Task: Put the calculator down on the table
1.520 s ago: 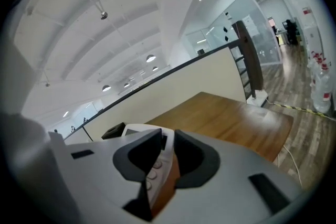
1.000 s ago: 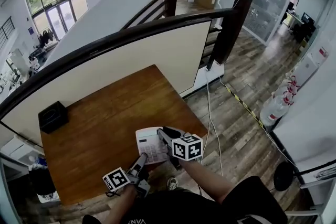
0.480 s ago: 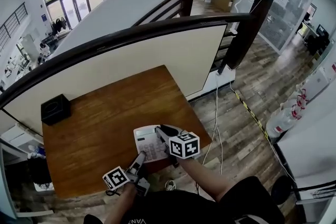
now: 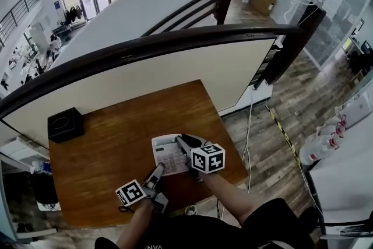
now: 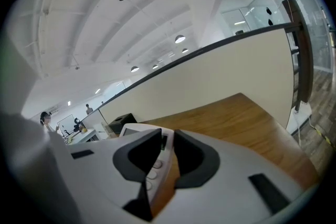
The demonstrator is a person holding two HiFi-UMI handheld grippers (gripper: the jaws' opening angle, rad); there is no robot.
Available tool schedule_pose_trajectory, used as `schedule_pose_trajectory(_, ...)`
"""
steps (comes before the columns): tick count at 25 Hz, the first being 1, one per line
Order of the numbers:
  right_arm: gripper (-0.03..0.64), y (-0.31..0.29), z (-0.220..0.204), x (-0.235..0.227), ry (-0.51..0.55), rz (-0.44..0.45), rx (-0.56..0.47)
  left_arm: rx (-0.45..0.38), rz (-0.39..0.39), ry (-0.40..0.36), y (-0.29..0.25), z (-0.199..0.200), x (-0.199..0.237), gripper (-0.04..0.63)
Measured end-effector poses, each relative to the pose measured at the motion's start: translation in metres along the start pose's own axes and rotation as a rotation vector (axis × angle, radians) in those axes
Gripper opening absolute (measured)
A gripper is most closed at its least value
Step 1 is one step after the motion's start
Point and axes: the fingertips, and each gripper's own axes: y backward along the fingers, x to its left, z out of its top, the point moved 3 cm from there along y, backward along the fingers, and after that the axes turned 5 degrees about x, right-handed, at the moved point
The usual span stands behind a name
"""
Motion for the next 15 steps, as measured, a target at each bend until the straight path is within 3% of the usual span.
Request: schedule_pose_trajectory(15,0.066,-0.106,0.052,-0.032,0.029,-0.048,0.03,0.008,0.0,0.022,-0.051,0.1,0.043,0.063)
